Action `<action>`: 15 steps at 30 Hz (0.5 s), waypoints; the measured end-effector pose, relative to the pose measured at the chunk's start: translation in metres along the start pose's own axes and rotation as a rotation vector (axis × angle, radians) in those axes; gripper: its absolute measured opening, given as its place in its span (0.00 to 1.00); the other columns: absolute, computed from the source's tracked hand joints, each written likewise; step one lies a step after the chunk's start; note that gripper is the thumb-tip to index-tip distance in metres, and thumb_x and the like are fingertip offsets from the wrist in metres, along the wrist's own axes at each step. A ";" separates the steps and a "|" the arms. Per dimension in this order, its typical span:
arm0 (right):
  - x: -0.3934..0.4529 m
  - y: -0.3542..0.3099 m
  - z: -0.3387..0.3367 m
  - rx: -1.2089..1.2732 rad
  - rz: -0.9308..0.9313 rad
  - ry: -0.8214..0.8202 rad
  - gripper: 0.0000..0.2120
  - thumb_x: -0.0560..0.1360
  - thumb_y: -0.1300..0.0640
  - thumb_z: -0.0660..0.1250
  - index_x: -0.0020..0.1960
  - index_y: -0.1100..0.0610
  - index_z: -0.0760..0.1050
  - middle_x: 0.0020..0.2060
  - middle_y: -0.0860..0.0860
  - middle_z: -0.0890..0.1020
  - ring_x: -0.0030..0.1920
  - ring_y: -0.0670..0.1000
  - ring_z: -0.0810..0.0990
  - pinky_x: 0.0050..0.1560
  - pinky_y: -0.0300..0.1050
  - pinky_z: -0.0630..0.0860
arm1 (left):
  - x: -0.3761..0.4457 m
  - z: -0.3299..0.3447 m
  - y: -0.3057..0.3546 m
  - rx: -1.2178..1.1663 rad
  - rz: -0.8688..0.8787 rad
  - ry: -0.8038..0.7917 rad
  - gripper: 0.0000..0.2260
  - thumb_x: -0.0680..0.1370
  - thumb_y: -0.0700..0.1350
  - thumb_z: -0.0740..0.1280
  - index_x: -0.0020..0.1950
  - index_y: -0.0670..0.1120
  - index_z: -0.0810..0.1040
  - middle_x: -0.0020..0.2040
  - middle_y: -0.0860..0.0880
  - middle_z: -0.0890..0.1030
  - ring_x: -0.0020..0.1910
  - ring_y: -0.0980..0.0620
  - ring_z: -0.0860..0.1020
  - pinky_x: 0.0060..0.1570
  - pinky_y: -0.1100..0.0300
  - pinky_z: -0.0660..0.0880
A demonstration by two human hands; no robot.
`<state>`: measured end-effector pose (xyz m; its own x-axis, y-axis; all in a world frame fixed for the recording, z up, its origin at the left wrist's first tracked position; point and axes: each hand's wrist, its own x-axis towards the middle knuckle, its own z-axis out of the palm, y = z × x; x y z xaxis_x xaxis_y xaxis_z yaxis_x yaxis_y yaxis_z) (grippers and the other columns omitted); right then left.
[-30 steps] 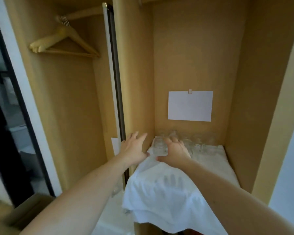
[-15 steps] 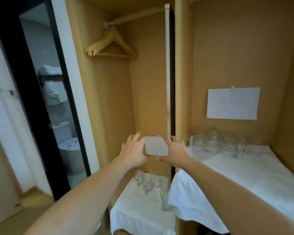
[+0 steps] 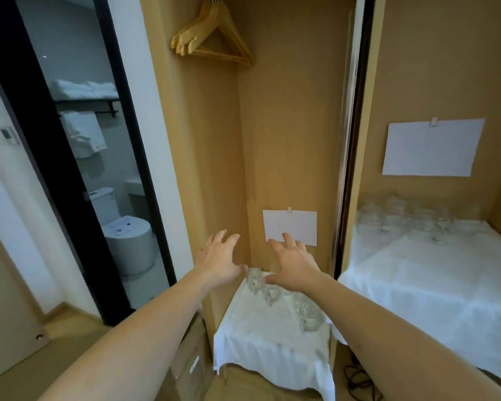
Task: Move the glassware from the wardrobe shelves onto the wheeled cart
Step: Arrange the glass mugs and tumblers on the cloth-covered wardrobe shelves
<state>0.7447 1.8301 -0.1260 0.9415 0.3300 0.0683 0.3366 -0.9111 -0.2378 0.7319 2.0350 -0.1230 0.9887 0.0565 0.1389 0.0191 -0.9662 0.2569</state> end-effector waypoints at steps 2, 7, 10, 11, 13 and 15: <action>0.006 -0.002 0.011 -0.006 0.018 -0.033 0.45 0.72 0.35 0.72 0.80 0.48 0.55 0.81 0.56 0.49 0.77 0.64 0.57 0.72 0.61 0.65 | 0.008 0.006 -0.012 -0.027 0.012 -0.036 0.41 0.73 0.65 0.71 0.81 0.57 0.57 0.83 0.50 0.53 0.81 0.43 0.53 0.74 0.40 0.63; 0.029 0.004 0.035 -0.026 0.055 -0.075 0.44 0.72 0.36 0.71 0.80 0.46 0.53 0.80 0.56 0.52 0.75 0.63 0.59 0.70 0.60 0.67 | 0.028 0.027 -0.035 -0.054 0.025 -0.086 0.40 0.73 0.67 0.68 0.81 0.58 0.57 0.83 0.50 0.54 0.81 0.44 0.53 0.74 0.42 0.62; 0.049 0.007 0.054 -0.011 0.066 -0.103 0.44 0.72 0.36 0.71 0.80 0.46 0.54 0.79 0.55 0.53 0.75 0.63 0.59 0.69 0.60 0.67 | 0.038 0.043 -0.050 -0.056 0.006 -0.107 0.40 0.73 0.68 0.67 0.81 0.58 0.57 0.83 0.49 0.53 0.81 0.44 0.53 0.74 0.42 0.61; 0.056 0.008 0.062 0.002 0.070 -0.112 0.44 0.73 0.36 0.71 0.80 0.46 0.54 0.80 0.55 0.53 0.75 0.64 0.59 0.70 0.60 0.67 | 0.042 0.048 -0.055 -0.051 0.004 -0.118 0.40 0.73 0.69 0.67 0.81 0.58 0.57 0.83 0.49 0.54 0.81 0.44 0.53 0.74 0.42 0.61; 0.069 0.011 0.080 0.022 0.081 -0.134 0.44 0.73 0.35 0.71 0.81 0.46 0.53 0.80 0.55 0.52 0.76 0.64 0.58 0.71 0.60 0.66 | 0.049 0.061 -0.064 -0.033 -0.005 -0.140 0.40 0.73 0.69 0.66 0.81 0.58 0.57 0.82 0.49 0.54 0.80 0.44 0.53 0.74 0.40 0.62; 0.083 0.016 0.101 0.036 0.099 -0.164 0.45 0.73 0.35 0.71 0.81 0.45 0.52 0.81 0.56 0.51 0.77 0.64 0.58 0.73 0.60 0.66 | 0.060 0.074 -0.073 -0.020 -0.024 -0.164 0.39 0.74 0.69 0.66 0.81 0.58 0.57 0.82 0.48 0.54 0.81 0.44 0.53 0.75 0.40 0.61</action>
<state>0.8267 1.8679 -0.2218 0.9539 0.2774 -0.1149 0.2387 -0.9328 -0.2700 0.8009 2.0905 -0.2040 0.9990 0.0360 -0.0253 0.0416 -0.9598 0.2777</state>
